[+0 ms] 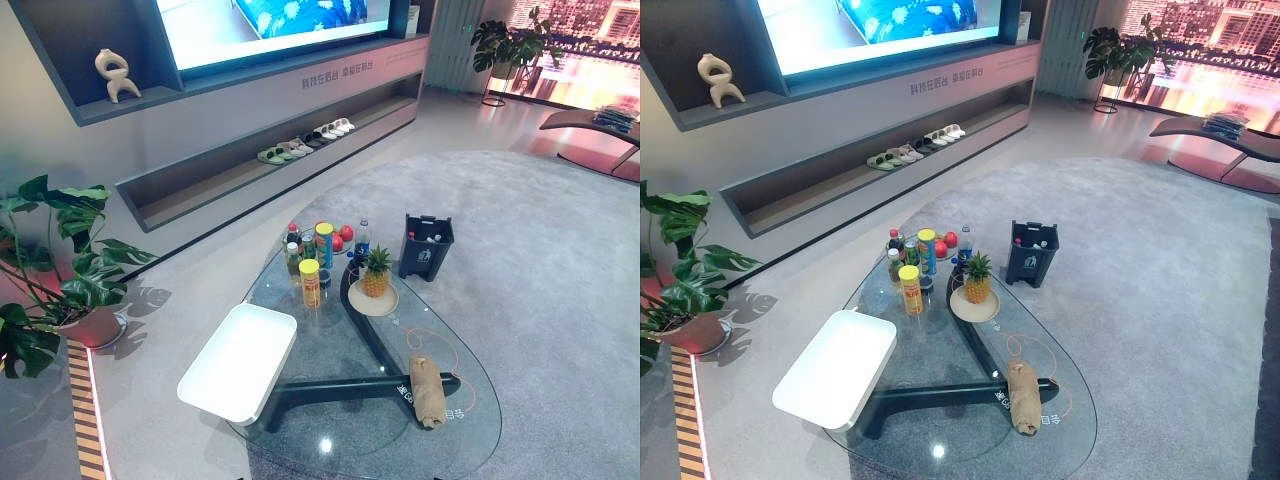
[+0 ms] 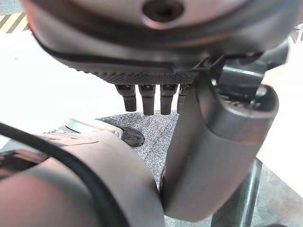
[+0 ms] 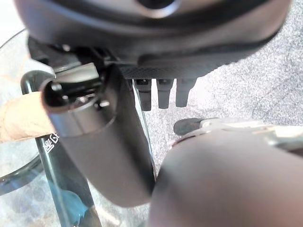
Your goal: Wipe the table with a cloth and put it in the basket.
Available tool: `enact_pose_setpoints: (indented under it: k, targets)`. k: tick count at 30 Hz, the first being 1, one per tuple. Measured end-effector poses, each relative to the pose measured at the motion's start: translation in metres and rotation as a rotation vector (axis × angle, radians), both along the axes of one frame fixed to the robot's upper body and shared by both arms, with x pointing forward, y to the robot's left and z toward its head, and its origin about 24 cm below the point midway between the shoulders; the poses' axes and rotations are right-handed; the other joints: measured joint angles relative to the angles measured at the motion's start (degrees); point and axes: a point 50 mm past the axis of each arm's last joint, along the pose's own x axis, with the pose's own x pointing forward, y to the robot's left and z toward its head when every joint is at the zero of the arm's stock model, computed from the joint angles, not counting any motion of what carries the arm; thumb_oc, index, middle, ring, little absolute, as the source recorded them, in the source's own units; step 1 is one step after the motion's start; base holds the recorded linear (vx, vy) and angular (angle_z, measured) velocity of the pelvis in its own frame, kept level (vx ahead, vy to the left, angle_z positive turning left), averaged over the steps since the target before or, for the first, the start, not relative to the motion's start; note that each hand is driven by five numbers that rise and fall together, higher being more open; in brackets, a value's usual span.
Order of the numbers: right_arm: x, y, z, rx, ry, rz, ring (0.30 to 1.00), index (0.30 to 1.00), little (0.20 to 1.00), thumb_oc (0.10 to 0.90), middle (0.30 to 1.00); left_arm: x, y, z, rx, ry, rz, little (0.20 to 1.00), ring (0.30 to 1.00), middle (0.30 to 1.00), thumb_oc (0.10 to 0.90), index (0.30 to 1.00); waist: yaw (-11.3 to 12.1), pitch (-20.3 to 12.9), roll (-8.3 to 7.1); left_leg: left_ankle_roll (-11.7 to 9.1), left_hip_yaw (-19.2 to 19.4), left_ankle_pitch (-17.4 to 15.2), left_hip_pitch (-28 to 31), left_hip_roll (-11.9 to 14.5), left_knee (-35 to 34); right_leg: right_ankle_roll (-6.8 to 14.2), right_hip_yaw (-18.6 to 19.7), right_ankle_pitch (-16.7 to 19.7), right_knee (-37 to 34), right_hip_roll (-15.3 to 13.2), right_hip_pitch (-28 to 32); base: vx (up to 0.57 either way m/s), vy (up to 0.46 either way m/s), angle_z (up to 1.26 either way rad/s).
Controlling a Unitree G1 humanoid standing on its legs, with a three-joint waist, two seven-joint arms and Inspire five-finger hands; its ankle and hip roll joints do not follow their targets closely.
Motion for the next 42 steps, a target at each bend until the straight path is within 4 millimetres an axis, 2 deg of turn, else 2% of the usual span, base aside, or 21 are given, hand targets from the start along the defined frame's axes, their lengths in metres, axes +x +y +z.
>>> enact_pose_setpoints:
  k: [8,11,12,19,21,25,28,31,33,42]
  targets:
    - [0.007,-0.003,0.002,-0.039,-0.074,0.006,0.9,0.9,0.9,0.8,0.9,0.001,0.0,0.0,0.011,-0.008,0.02,0.9,0.9,0.9,0.8,0.9,0.0,2.0,0.43,-0.1,0.5,0.0,-0.2,0.0,0.1,0.3,0.3,-0.1,0.0,0.1,-0.4,0.0,-0.008,-0.03]
    - [0.016,-0.005,0.005,-0.063,-0.119,0.007,0.9,0.9,0.9,0.8,0.9,0.008,0.0,0.001,0.011,-0.028,0.013,0.9,0.9,0.9,0.8,0.9,0.0,3.3,0.75,-0.1,0.7,-0.1,-1.7,0.0,0.7,0.3,0.6,0.3,0.1,0.1,-1.7,-0.05,-0.022,-0.07]
    - [0.028,-0.005,0.008,-0.08,-0.173,0.007,0.9,0.9,0.9,0.8,0.9,0.018,-0.001,0.003,0.009,-0.057,0.006,0.9,0.9,0.9,0.8,0.9,0.0,5.3,1.15,0.0,1.0,0.0,-2.4,0.0,1.0,0.3,1.0,0.9,0.2,0.1,-2.4,0.0,-0.033,-0.08]
    - [0.055,0.004,0.019,-0.127,-0.308,0.028,0.9,0.9,0.9,0.8,0.9,0.027,0.003,0.005,0.024,-0.089,-0.002,0.9,0.9,0.9,0.8,0.9,-0.3,7.3,0.18,0.0,1.2,0.1,-3.6,-0.2,1.1,0.2,1.5,1.0,0.4,0.5,-3.8,-0.08,-0.036,-0.04]
    - [0.081,0.009,0.03,-0.142,-0.405,0.026,0.9,0.9,0.9,0.8,0.9,0.041,0.003,0.009,0.032,-0.136,-0.033,0.9,0.9,0.9,0.8,0.9,-0.4,8.5,-0.09,0.1,1.2,0.4,-6.7,-0.1,2.2,0.1,1.6,1.4,1.5,0.5,-6.6,-0.19,0.008,-0.01]
    - [0.126,0.015,0.056,-0.19,-0.561,0.0,0.9,0.9,0.9,0.8,0.9,0.066,0.001,0.016,0.042,-0.228,-0.03,0.9,0.9,0.9,0.8,0.9,-0.5,13.3,-0.49,0.3,1.2,1.0,-9.3,-0.3,2.9,0.3,1.5,2.0,2.2,0.3,-9.1,-0.13,0.006,0.02]
    - [0.149,0.019,0.075,-0.219,-0.662,-0.013,0.9,0.9,0.9,0.8,0.9,0.08,-0.001,0.022,0.037,-0.282,-0.039,0.9,0.9,0.9,0.8,0.9,-0.5,15.8,-0.49,0.5,1.1,1.6,-11.5,-0.5,3.3,0.4,1.5,2.5,2.4,0.2,-11.2,-0.09,0.014,0.02]
    - [0.175,0.02,0.102,-0.266,-0.782,-0.023,0.9,0.9,0.9,0.8,0.9,0.098,-0.007,0.029,0.032,-0.353,-0.047,0.9,0.9,0.9,0.8,0.9,-0.6,19.1,0.17,0.5,1.0,1.6,-14.9,-0.6,5.3,0.6,1.5,2.3,5.3,-0.1,-14.9,-0.06,0.026,0.01]
    - [0.185,0.02,0.114,-0.29,-0.834,-0.033,0.9,0.9,0.9,0.8,0.9,0.107,-0.009,0.033,0.026,-0.388,-0.048,0.9,0.9,0.9,0.8,0.9,-0.8,21.4,0.22,0.5,0.9,1.6,-15.3,-0.8,6.0,0.7,1.5,2.3,6.0,-0.3,-15.3,-0.04,0.033,0.01]
    - [0.209,0.013,0.155,-0.536,-0.953,-0.078,0.9,0.9,0.9,0.8,0.9,0.13,-0.019,0.046,0.005,-0.484,-0.056,0.9,0.9,0.9,0.8,0.9,-1.8,25.9,1.34,0.6,0.9,1.7,-20.9,-1.8,9.4,1.1,1.6,-0.1,13.4,-1.5,-22.7,-0.04,0.022,0.01]
